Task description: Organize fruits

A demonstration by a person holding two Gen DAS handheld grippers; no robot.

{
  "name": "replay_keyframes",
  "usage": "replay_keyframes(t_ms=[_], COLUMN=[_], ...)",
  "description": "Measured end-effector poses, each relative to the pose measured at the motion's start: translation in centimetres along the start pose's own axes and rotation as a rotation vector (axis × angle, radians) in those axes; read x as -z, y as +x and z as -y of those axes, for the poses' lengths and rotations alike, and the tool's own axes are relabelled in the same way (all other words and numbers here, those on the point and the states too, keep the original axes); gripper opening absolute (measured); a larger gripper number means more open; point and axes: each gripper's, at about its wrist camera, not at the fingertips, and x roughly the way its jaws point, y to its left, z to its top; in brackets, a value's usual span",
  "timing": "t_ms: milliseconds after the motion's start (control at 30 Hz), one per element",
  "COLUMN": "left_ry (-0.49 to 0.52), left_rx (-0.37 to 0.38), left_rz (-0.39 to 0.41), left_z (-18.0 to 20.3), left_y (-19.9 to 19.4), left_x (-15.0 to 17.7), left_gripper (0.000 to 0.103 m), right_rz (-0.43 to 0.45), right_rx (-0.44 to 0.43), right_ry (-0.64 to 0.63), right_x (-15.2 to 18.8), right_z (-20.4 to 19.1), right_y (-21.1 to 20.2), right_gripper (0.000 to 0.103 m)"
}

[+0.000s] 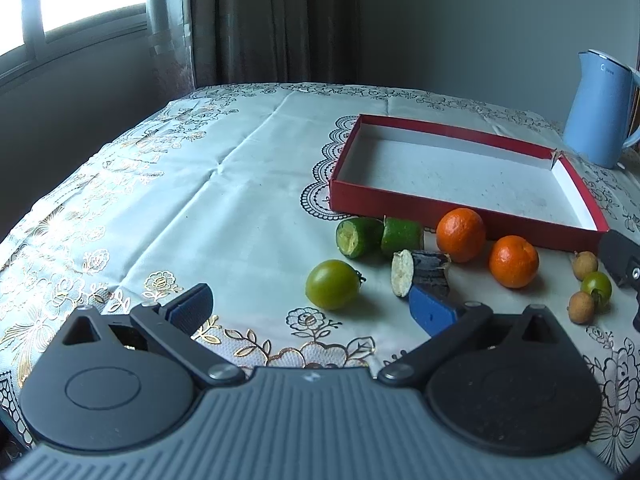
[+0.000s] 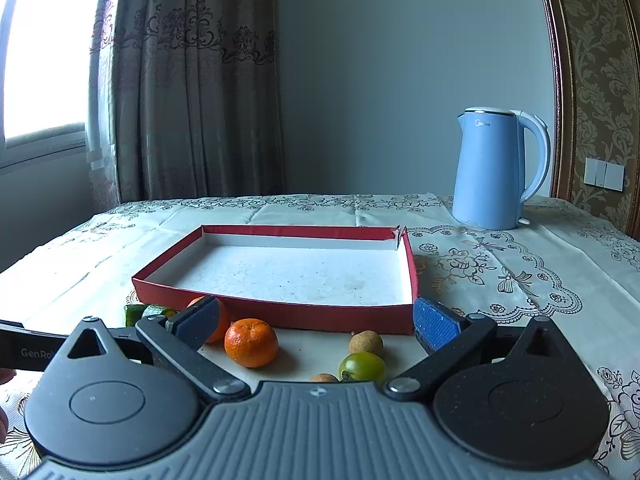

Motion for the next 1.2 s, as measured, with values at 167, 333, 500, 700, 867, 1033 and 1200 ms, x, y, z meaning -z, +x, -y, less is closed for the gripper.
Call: replay_keyframes(t_ms=[167,333,500,700,867,1033,1200], left_ry=[0.011,0.008,-0.008,-0.002,-0.012,-0.001,0.002], left_rx=[-0.004,0.007,0.026,0.014,-0.010,-0.034,-0.023], left_rz=[0.001,0.008,0.007,0.011,0.006,0.023,0.028], left_z=[0.2,0.1,-0.3,-0.3,-0.5,-0.5,-0.6], left_y=[0.3,0.7,1.0,1.7,3.0,3.9,3.9], left_x=[0.2,0.4,0.5,0.7,1.3,1.9,1.9], left_gripper=[0.103,0.103,0.103,0.103,0.103,0.103,0.103], right_rz=[0.005,0.014,0.028,0.030,0.025,0.009,0.002], right_rx=[-0.004,-0.008,-0.019,-0.016,-0.010,-0.010,-0.011], right_ry=[-0.002,-0.010,-0.013,-0.012,-0.008,0.004,0.007], right_x=[0.1,0.4,0.5,0.7,1.0,1.5,1.7], right_z=[0.0,0.0,0.0,0.1,0.1,0.4,0.4], right_y=[0.0,0.0,0.0,0.1,0.3,0.7,0.9], right_gripper=[0.103,0.103,0.103,0.103,0.103,0.103,0.103])
